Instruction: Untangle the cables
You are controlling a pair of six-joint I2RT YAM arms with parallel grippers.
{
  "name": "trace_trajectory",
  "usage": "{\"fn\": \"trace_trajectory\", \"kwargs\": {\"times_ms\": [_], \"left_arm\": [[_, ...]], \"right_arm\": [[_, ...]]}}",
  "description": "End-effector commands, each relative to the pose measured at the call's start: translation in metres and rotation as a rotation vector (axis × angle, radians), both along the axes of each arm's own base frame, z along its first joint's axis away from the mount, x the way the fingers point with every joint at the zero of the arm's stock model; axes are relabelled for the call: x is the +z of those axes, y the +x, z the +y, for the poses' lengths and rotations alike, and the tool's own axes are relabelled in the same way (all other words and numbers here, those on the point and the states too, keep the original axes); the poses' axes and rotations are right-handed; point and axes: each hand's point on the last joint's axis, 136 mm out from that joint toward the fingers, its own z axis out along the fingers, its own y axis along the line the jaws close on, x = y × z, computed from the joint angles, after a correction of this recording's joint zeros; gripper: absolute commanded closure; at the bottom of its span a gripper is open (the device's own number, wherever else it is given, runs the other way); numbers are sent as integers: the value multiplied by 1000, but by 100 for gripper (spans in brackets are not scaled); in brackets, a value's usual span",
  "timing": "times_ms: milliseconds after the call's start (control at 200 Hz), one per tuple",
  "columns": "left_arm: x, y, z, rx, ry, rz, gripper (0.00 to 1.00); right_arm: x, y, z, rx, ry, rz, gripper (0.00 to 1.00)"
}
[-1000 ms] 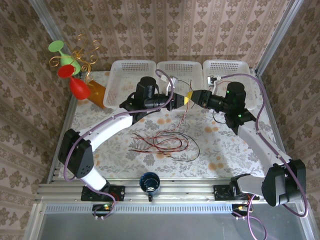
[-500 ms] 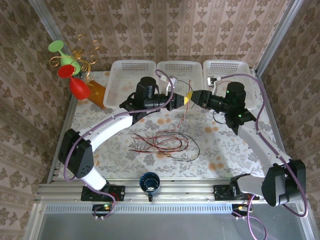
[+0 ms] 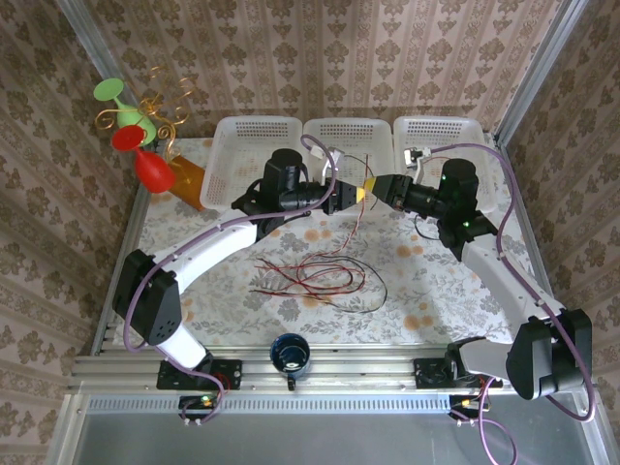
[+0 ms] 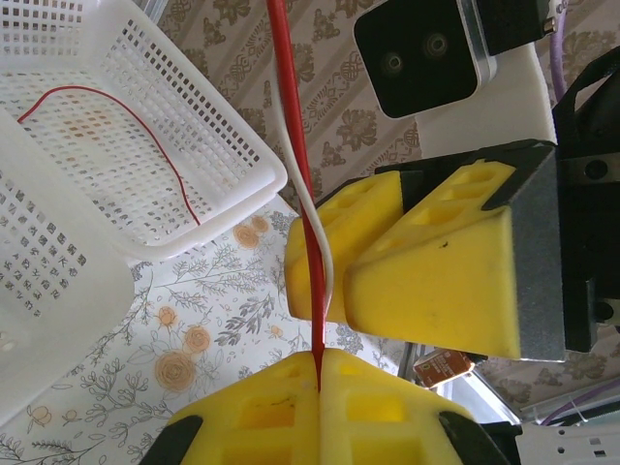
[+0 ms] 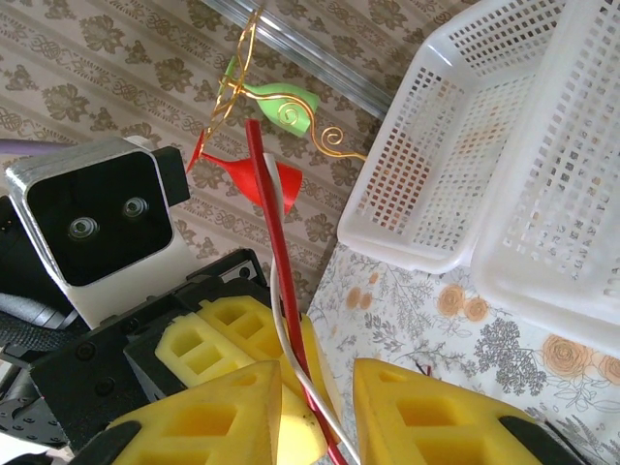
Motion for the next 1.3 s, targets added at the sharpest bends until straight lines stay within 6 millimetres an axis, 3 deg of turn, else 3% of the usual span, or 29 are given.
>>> {"fn": "trace_trajectory", "kwargs": {"times_ms": [0, 175, 350, 640, 955, 1155, 1295], "left_arm": [[5, -1, 4, 1, -2, -12, 100], [3, -1, 3, -3, -1, -10, 100], [4, -2, 3, -3, -1, -11, 100], [5, -2, 4, -5, -1, -10, 100], [7, -3, 5, -2, -3, -13, 100], [8, -3, 7, 3, 2, -16, 100], [4, 4, 12, 52, 28, -21, 100]], "right_arm": [[5, -8, 4, 48, 23, -12, 75], [3, -7, 8, 71, 32, -4, 76], [-2, -6, 7, 68, 26, 8, 85], [-9, -3, 8, 68, 20, 26, 79], [-12, -4, 6, 63, 10, 31, 100], [-11, -5, 3, 46, -5, 25, 100], [-22, -1, -9, -21, -35, 59, 100]]}}
